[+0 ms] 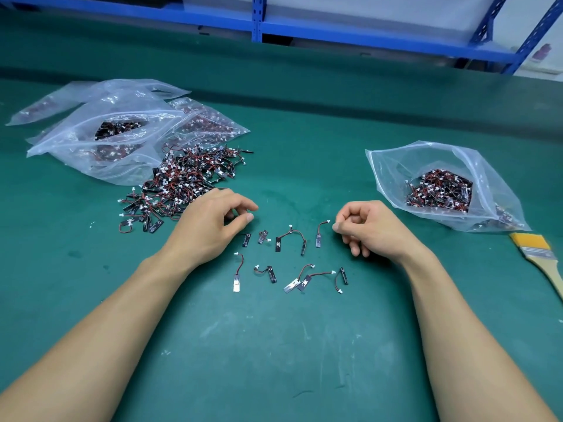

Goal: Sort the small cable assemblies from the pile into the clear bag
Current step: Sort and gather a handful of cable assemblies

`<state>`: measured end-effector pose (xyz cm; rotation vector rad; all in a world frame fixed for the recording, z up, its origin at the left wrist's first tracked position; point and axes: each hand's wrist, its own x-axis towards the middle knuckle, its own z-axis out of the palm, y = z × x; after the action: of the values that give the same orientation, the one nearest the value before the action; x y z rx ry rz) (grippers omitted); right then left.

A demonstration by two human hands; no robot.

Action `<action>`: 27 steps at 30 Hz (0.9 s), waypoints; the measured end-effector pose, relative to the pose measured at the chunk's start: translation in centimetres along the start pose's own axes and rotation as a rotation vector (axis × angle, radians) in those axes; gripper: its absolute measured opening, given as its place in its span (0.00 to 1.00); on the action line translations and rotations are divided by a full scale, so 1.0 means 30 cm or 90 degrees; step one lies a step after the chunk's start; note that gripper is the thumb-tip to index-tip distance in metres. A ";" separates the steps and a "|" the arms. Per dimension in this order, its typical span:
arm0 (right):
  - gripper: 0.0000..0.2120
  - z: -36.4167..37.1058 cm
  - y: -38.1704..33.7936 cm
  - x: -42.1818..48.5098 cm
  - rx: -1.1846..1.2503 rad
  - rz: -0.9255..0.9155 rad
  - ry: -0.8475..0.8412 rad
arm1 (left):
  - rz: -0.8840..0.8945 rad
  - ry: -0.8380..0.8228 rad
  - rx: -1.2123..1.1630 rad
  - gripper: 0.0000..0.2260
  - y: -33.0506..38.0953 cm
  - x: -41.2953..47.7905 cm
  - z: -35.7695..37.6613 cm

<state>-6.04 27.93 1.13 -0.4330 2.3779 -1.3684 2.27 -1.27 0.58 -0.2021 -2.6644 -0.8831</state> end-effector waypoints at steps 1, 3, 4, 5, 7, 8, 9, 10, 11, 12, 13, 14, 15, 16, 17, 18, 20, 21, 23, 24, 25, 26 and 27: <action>0.07 0.001 0.000 0.000 0.000 -0.001 0.003 | 0.013 0.006 0.000 0.06 0.006 -0.006 -0.007; 0.07 0.000 0.002 0.001 0.002 -0.001 0.007 | 0.024 -0.025 -0.025 0.15 0.026 -0.023 -0.013; 0.07 0.000 0.002 0.001 0.005 -0.002 0.008 | 0.023 -0.078 -0.036 0.22 0.039 -0.032 -0.010; 0.06 0.000 0.002 0.002 0.008 -0.002 0.010 | 0.021 -0.150 -0.034 0.31 0.053 -0.042 -0.001; 0.06 0.001 0.002 0.004 0.014 -0.001 0.016 | 0.033 -0.272 0.037 0.48 0.081 -0.061 0.038; 0.06 0.003 0.003 0.006 0.016 -0.001 0.021 | 0.048 -0.293 0.087 0.53 0.093 -0.067 0.062; 0.06 0.005 0.004 0.008 0.018 -0.001 0.028 | 0.059 -0.294 0.119 0.57 0.106 -0.068 0.085; 0.06 0.007 0.004 0.011 0.020 0.000 0.036 | 0.067 -0.287 0.131 0.59 0.121 -0.067 0.108; 0.05 0.010 0.005 0.014 0.024 0.001 0.045 | 0.075 -0.281 0.136 0.60 0.138 -0.063 0.131; 0.06 0.014 0.004 0.016 0.027 0.001 0.052 | 0.082 -0.277 0.144 0.61 0.158 -0.058 0.156; 0.06 0.016 0.004 0.019 0.030 0.000 0.059 | 0.087 -0.271 0.153 0.61 0.179 -0.050 0.180; 0.06 0.018 0.003 0.020 0.035 -0.001 0.064 | 0.085 -0.265 0.159 0.61 0.200 -0.041 0.202; 0.07 0.020 0.003 0.020 0.040 -0.002 0.067 | 0.076 -0.256 0.157 0.60 0.223 -0.032 0.221; 0.07 0.020 0.004 0.020 0.044 -0.004 0.069 | 0.063 -0.243 0.148 0.58 0.244 -0.020 0.238; 0.07 0.019 0.004 0.019 0.046 -0.007 0.070 | 0.053 -0.228 0.136 0.55 0.263 -0.008 0.252; 0.07 0.019 0.004 0.018 0.046 -0.009 0.072 | 0.047 -0.214 0.128 0.52 0.278 0.002 0.262; 0.07 0.019 0.003 0.018 0.046 -0.013 0.074 | 0.039 -0.189 0.108 0.42 0.286 0.018 0.270; 0.07 0.020 0.003 0.018 0.048 -0.013 0.076 | 0.036 -0.175 0.082 0.34 0.279 0.023 0.268; 0.07 0.022 0.005 0.019 0.051 -0.012 0.080 | 0.038 -0.150 0.013 0.18 0.250 0.024 0.249; 0.07 0.022 0.005 0.020 0.050 -0.011 0.084 | 0.043 -0.138 -0.014 0.12 0.233 0.020 0.235; 0.07 0.021 0.006 0.020 0.049 -0.009 0.086 | 0.049 -0.129 -0.032 0.08 0.217 0.015 0.223; 0.07 0.021 0.006 0.019 0.048 -0.008 0.086 | 0.055 -0.121 -0.049 0.06 0.202 0.009 0.212; 0.07 0.020 0.006 0.019 0.049 -0.007 0.084 | 0.060 -0.111 -0.066 0.06 0.190 0.004 0.202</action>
<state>-6.29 27.29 0.61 -0.3447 2.4197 -1.5325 1.91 6.93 -0.79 -0.4445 -2.7422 -1.0166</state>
